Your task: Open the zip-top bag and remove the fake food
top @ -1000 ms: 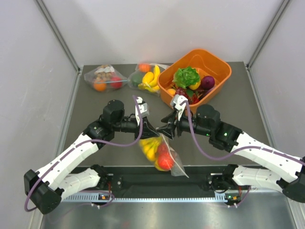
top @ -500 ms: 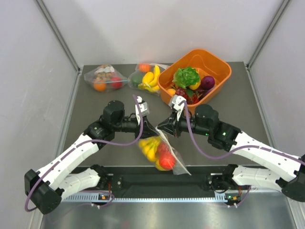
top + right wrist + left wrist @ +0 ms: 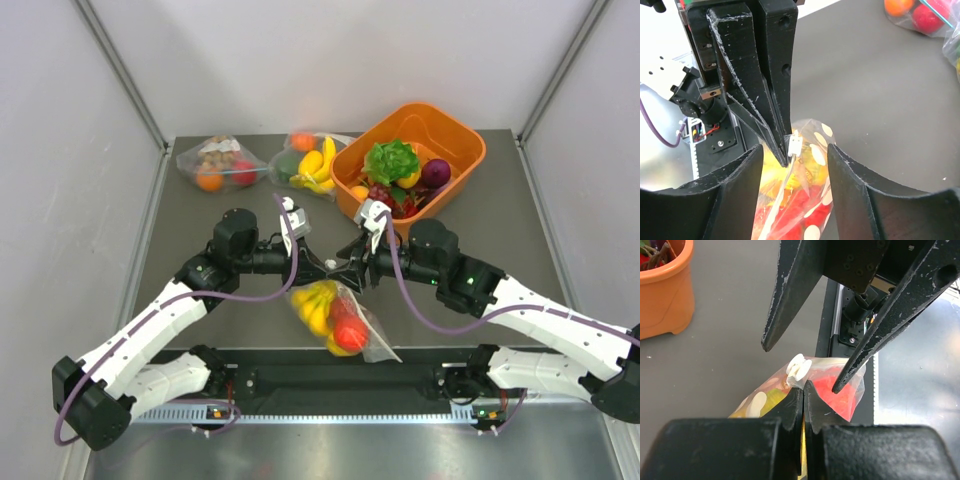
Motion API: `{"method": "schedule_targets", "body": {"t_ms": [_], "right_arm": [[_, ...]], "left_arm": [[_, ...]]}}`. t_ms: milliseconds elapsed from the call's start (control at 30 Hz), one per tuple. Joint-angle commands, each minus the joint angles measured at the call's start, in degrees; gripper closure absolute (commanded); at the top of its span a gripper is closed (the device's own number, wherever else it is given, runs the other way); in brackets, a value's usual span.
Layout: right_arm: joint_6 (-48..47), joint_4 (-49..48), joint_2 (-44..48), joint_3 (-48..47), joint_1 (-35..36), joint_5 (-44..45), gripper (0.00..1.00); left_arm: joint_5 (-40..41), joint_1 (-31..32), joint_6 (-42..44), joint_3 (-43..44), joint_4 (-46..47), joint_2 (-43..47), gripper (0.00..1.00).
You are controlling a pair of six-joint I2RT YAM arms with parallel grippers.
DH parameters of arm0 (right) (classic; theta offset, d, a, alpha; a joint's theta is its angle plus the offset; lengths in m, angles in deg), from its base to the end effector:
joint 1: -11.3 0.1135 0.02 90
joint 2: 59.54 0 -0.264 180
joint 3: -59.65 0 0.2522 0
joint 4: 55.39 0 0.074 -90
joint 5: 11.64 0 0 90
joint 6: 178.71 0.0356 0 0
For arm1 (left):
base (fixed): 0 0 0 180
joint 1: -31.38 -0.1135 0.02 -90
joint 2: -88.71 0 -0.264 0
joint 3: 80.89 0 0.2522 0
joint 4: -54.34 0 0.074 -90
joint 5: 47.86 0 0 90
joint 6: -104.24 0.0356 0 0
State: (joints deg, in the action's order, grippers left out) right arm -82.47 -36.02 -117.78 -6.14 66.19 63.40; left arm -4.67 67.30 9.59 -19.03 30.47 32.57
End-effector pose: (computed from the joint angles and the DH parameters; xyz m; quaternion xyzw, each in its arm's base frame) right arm 0.1289 0.1993 0.3489 -0.3918 0.6674 0.4049 0.4869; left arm 0.1608 -0.1485 0.3272 0.4247 0.6528 -0.4884 0.3935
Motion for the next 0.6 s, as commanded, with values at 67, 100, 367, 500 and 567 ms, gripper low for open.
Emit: {"method": "schedule_targets", "body": {"t_ms": [67, 100, 367, 500, 567], "right_arm": [[0.4, -3.2, -0.2, -0.1, 0.0, -0.8, 0.47], [0.4, -3.3, -0.4, -0.2, 0.0, -0.7, 0.47], [-0.7, -3.8, -2.0, -1.1, 0.0, 0.5, 0.59], [-0.9, -4.3, -1.5, -0.9, -0.1, 1.2, 0.69], [-0.9, -4.5, -1.1, -0.8, -0.1, 1.5, 0.69]], "left_arm": [[-1.8, -0.3, -0.3, -0.5, 4.7, 1.1, 1.0], [-2.2, -0.3, -0.3, -0.5, 4.7, 1.1, 1.0], [-3.7, -0.3, -0.6, -1.1, 5.5, 1.8, 1.0], [-4.4, -0.3, -0.8, -1.0, 5.5, 1.4, 1.0], [-4.8, -0.3, -0.9, -1.1, 5.5, 1.0, 1.0]]}}
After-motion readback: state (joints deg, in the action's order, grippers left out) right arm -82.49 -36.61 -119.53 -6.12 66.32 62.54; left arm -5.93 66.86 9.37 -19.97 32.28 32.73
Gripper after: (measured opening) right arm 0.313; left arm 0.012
